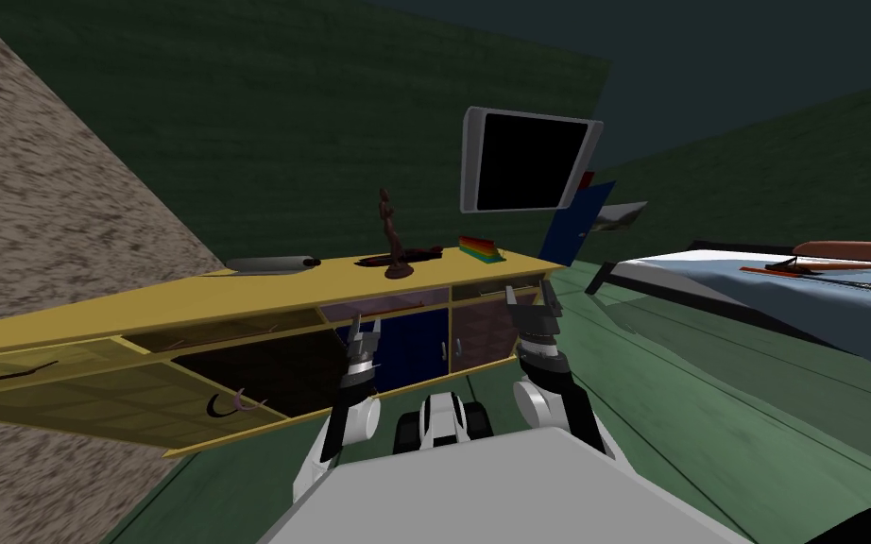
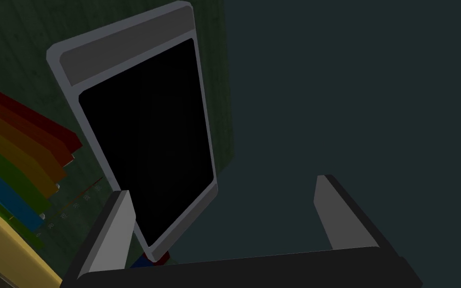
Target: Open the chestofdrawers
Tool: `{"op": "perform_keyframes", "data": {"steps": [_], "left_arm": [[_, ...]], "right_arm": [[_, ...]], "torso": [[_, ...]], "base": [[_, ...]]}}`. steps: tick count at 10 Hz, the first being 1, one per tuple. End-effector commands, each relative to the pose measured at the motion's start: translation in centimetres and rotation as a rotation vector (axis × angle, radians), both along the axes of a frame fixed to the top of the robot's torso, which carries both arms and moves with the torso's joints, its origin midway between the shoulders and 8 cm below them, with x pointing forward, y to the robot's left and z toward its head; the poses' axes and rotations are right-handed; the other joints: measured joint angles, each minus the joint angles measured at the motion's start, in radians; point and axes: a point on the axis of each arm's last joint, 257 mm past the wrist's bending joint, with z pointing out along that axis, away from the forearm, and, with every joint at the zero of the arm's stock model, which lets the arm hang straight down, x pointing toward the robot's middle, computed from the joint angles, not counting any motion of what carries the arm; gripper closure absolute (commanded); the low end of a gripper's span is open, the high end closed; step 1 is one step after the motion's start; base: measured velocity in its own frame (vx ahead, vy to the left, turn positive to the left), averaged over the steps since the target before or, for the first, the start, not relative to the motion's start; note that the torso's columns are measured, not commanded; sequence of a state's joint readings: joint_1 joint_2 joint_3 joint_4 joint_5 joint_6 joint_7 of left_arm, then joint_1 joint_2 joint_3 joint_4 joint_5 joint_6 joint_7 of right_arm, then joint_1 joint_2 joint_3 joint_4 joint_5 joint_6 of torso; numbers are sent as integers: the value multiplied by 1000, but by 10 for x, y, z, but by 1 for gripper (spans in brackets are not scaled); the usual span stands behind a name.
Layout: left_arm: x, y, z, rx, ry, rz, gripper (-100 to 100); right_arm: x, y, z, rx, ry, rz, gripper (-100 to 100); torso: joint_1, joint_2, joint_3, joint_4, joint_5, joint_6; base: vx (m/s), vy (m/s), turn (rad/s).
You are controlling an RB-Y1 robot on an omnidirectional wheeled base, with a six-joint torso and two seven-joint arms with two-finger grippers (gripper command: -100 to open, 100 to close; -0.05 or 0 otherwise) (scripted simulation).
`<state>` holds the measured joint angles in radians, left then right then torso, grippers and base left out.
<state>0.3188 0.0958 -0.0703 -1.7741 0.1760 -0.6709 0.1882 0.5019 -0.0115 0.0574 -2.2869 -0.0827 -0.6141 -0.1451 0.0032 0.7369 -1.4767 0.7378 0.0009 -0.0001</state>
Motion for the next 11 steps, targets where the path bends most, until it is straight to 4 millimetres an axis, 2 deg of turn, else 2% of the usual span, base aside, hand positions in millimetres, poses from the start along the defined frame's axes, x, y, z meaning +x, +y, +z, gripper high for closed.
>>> {"op": "perform_keyframes", "data": {"steps": [1, 3, 4, 6, 7, 8, 9, 10, 11], "left_arm": [[5, 0, 11, 2, 4, -3, -100], [4, 0, 13, 2, 2, -4, -100], [3, 0, 5, 1, 4, -2, 100], [0, -1, -4, -1, 4, 0, 100], [1, -1, 2, 2, -3, 0, 100], [-17, -16, 6, 24, -28, -24, 100], [-22, -12, -4, 23, -2, -15, 100], [-36, -29, 9, 40, -47, -46, 100], [-42, -24, -3, 39, -14, -34, 100]], "right_arm": [[0, 0, 0, 0, 0, 0, 0], [0, 0, 0, 0, 0, 0, 0], [0, 0, 0, 0, 0, 0, 0], [0, 0, 0, 0, 0, 0, 0], [0, 0, 0, 0, 0, 0, 0], [0, 0, 0, 0, 0, 0, 0], [0, 0, 0, 0, 0, 0, 0], [0, 0, 0, 0, 0, 0, 0], [0, 0, 0, 0, 0, 0, 0]], "torso": [[-1, -1, -1, 0, 0, 0], [-3, 1, 0, 0, -1, 0], [-3, 0, 0, 0, -1, 1], [-2, 2, 2, 0, 0, 0], [-1, 1, 1, -2, 1, 0], [-1, -1, -1, -1, 1, 0], [-2, -4, -2, -2, 0, 0], [0, -4, -2, -2, 1, -1], [1, -3, -2, -1, 0, -1]], "base": [[53, -7, 11], [26, -6, 15], [-33, 6, -32], [-47, 10, -16], [-22, 0, -6], [55, 25, 76], [73, 24, 26], [96, 51, 89], [83, 32, 25]]}}
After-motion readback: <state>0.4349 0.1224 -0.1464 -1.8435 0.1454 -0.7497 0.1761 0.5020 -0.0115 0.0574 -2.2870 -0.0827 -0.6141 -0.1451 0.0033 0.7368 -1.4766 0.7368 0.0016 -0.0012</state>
